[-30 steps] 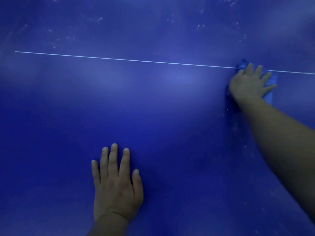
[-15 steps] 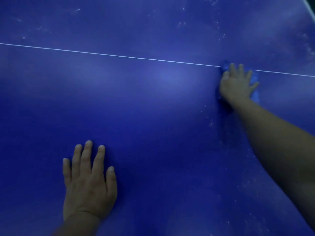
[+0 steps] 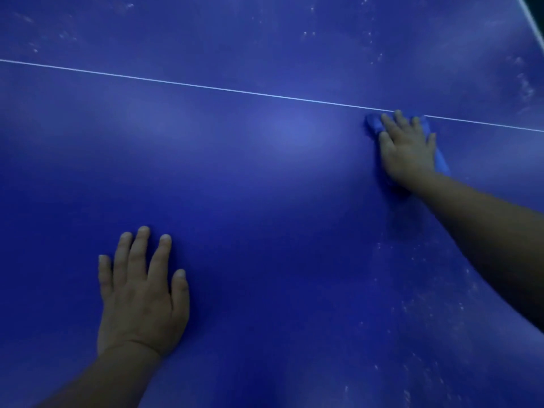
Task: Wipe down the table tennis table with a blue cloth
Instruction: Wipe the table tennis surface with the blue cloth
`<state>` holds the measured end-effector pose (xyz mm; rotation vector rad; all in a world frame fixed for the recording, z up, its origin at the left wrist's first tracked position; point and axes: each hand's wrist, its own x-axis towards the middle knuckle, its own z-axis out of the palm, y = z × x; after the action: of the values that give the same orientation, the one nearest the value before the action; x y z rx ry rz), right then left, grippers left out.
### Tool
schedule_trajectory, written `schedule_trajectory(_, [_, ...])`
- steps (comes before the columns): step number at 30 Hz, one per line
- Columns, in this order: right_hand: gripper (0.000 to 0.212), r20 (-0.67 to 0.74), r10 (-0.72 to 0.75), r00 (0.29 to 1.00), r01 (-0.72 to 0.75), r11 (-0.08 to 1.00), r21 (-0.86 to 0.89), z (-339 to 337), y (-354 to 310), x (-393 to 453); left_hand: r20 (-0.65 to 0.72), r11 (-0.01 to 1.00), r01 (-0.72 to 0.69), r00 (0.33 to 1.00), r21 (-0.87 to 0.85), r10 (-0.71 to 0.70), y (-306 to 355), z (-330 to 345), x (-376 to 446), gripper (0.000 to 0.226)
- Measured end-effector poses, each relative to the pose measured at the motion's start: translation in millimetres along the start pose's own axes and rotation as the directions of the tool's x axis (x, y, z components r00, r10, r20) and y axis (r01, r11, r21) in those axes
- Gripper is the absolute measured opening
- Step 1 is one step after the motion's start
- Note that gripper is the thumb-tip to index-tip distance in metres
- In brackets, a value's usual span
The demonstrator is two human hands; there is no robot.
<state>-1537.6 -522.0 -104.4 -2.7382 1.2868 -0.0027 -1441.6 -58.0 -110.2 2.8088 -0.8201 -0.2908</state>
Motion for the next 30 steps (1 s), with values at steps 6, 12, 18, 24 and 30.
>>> schedule_trajectory(6, [0.052,0.197,-0.791,0.579,0.811,0.583,-0.042,28,-6,-184,0.0,1.0,-0.001,1.0,-0.017,0.001,-2,1,0,0.071])
schedule_trajectory(12, [0.053,0.095,-0.658,0.747,0.665,0.741,-0.089,7,12,-73,-0.02,1.0,-0.014,1.0,-0.009,0.014,-2,3,0,0.069])
schedule_trajectory(18, [0.055,0.016,-0.262,0.965,0.262,0.965,-0.028,7,-9,-62,-0.026,0.999,-0.009,1.0,-0.031,0.008,-1,4,-1,0.07])
schedule_trajectory(24, [0.05,0.218,-0.866,0.449,0.885,0.465,0.027,27,4,-303,-0.037,1.0,-0.016,0.999,-0.014,0.015,-2,6,-4,0.069])
schedule_trajectory(30, [0.049,0.054,-0.496,0.867,0.497,0.867,-0.023,9,-3,-189,-0.075,1.0,-0.029,0.997,-0.011,0.028,-8,10,-3,0.071])
